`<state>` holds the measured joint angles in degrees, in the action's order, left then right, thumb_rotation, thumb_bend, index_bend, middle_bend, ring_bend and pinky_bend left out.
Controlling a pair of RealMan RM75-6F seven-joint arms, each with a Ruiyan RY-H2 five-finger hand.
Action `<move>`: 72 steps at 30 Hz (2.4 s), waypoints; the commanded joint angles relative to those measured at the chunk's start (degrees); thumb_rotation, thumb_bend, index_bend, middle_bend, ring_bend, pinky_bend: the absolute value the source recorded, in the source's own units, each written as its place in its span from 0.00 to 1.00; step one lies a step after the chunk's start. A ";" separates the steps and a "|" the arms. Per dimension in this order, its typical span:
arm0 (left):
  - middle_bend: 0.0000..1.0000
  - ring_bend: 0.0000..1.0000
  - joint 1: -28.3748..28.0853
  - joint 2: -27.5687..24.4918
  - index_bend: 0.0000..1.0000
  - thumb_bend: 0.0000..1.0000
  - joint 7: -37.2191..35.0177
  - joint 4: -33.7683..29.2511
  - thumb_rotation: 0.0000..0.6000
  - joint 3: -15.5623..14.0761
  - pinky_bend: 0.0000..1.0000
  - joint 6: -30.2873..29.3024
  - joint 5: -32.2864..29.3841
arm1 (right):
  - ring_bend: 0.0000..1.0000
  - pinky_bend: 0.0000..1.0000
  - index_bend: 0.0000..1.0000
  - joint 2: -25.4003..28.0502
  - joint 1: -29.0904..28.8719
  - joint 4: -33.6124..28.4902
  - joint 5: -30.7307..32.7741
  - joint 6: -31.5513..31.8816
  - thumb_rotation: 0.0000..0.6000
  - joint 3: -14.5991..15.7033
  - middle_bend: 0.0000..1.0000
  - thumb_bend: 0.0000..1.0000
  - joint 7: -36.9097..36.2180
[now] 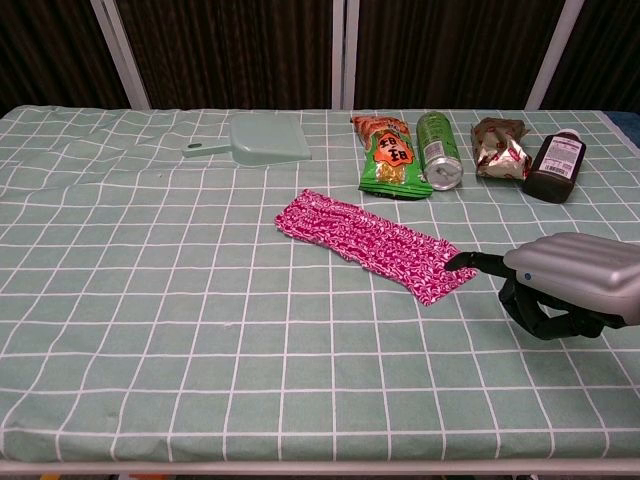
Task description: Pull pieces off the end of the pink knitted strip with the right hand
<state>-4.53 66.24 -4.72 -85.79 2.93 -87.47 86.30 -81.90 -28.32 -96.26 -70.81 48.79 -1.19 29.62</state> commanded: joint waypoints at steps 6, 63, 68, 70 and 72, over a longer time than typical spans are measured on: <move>0.15 0.10 -0.06 -0.34 0.17 0.14 0.02 -0.14 1.00 0.09 0.27 0.26 -0.16 | 0.94 0.88 0.09 -2.15 0.08 -1.16 5.04 5.89 1.00 0.95 0.97 1.00 9.29; 0.15 0.10 -0.73 0.03 0.17 0.15 1.20 -0.40 1.00 -0.10 0.28 1.41 -0.01 | 0.94 0.88 0.13 0.18 -7.54 -0.97 24.07 6.12 1.00 5.09 0.98 1.00 10.74; 0.15 0.10 -0.86 -0.01 0.17 0.15 1.70 -0.74 1.00 -0.10 0.27 1.63 -0.07 | 0.94 0.88 0.13 1.42 -6.84 -0.32 24.09 6.31 1.00 5.64 0.98 1.00 9.11; 0.15 0.10 -0.87 -0.04 0.17 0.15 1.86 -0.86 1.00 -0.10 0.27 1.61 -0.05 | 0.94 0.88 0.14 1.82 -6.38 0.20 24.07 6.19 1.00 5.98 0.98 1.00 8.16; 0.15 0.10 -0.85 -0.11 0.17 0.15 2.00 -0.94 1.00 -0.11 0.27 1.59 -0.06 | 0.94 0.88 0.14 2.32 -5.92 0.64 23.93 6.08 1.00 6.24 0.98 1.00 7.14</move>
<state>-5.39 66.12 -2.72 -86.74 2.83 -85.87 86.24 -79.88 -34.53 -95.90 -46.78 54.94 4.84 37.18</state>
